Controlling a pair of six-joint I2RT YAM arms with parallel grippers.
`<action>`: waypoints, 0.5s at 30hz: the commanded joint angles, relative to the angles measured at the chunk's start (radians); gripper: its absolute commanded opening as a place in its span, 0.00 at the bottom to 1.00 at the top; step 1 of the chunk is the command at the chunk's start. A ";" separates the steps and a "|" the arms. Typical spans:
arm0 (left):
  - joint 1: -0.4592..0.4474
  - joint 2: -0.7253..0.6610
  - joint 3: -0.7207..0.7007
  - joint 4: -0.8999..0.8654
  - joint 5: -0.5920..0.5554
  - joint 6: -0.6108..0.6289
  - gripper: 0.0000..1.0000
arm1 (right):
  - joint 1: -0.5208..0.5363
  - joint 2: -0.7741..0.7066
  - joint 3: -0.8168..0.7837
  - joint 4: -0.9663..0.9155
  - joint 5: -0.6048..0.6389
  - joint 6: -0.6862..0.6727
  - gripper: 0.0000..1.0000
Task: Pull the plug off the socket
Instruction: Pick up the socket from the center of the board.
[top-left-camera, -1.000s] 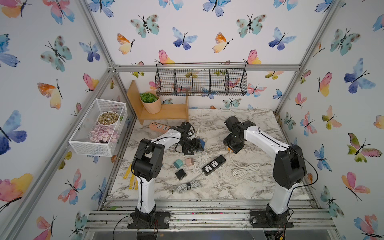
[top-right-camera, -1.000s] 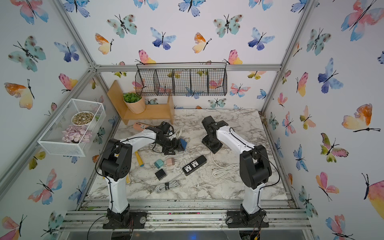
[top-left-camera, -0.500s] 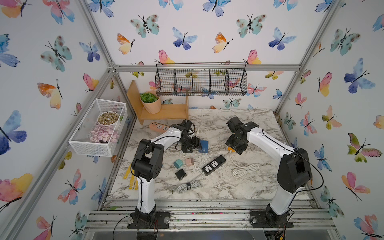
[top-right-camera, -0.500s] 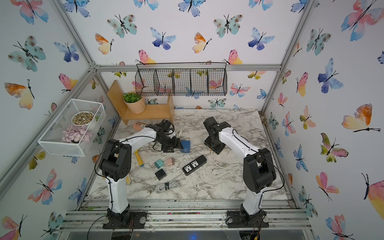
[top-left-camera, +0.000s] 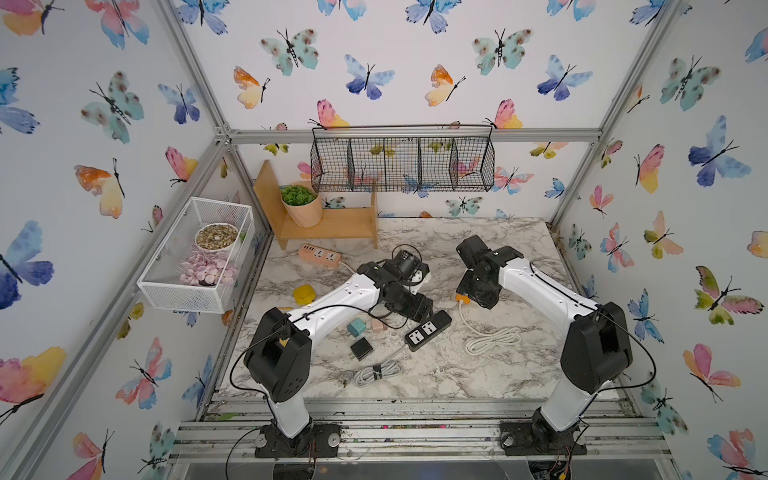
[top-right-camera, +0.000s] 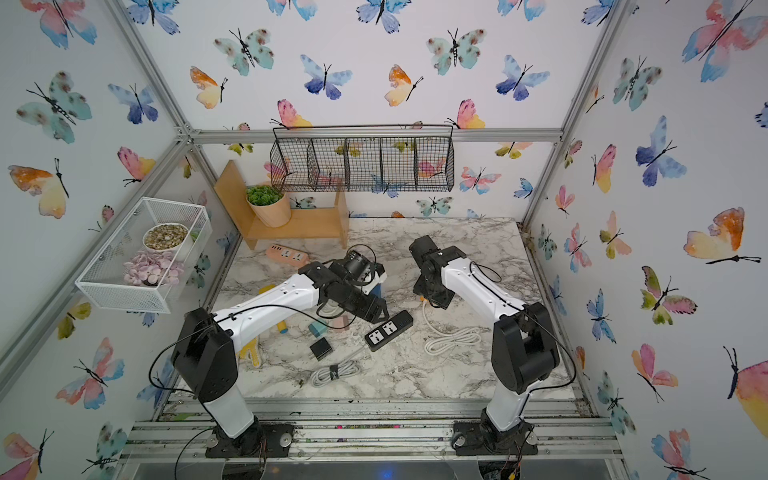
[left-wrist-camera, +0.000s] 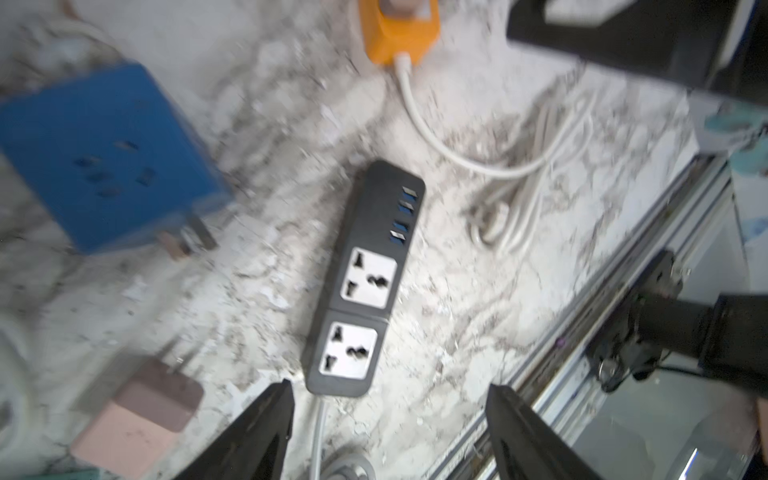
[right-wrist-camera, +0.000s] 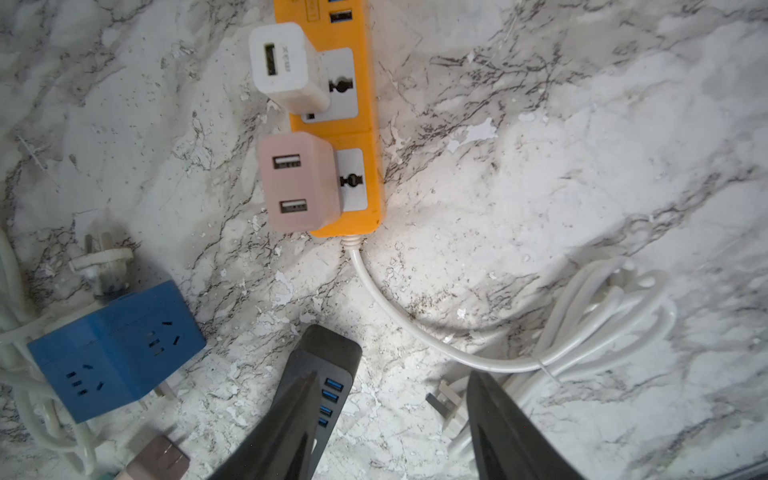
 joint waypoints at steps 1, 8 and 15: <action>-0.041 -0.028 -0.091 -0.087 -0.156 0.080 0.77 | -0.006 -0.042 -0.029 -0.008 0.031 -0.027 0.62; -0.122 -0.079 -0.297 -0.073 -0.232 0.041 0.72 | -0.006 -0.069 -0.043 -0.011 0.028 -0.034 0.63; -0.139 -0.094 -0.376 -0.027 -0.245 0.023 0.76 | -0.006 -0.085 -0.049 -0.012 0.019 -0.032 0.62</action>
